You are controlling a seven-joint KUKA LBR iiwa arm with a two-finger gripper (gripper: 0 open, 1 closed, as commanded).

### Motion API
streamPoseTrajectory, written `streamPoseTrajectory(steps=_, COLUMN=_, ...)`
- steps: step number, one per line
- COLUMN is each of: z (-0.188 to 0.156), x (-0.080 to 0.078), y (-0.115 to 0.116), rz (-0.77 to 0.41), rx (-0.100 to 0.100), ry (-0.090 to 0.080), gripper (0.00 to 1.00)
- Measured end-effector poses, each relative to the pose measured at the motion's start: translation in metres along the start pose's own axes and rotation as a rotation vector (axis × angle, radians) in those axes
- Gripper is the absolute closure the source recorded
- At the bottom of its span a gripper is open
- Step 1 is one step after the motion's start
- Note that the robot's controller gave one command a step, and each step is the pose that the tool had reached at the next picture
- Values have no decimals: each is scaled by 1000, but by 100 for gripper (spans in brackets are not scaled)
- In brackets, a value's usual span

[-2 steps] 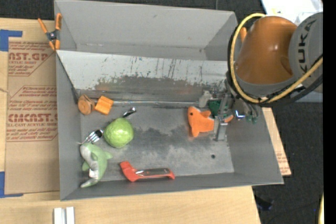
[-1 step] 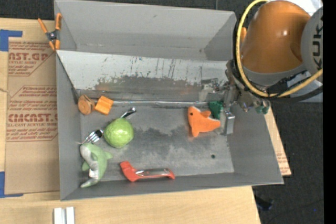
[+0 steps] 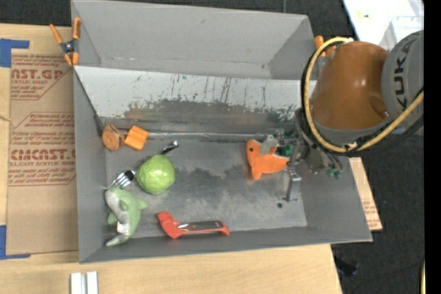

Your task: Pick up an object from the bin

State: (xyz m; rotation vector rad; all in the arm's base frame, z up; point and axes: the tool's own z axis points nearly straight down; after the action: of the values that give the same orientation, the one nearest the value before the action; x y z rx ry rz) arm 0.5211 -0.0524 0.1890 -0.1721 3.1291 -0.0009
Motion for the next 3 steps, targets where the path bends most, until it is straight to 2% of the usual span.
streamPoseTrajectory(steps=1, z=29, x=1, y=4, rz=-97, rx=0, ry=3, gripper=0)
streamPoseTrajectory(steps=2, z=36, x=14, y=11, rz=-232, rx=-2, ry=3, gripper=0)
streamPoseTrajectory(steps=3, z=42, x=14, y=18, rz=57, rx=-2, ry=3, gripper=0)
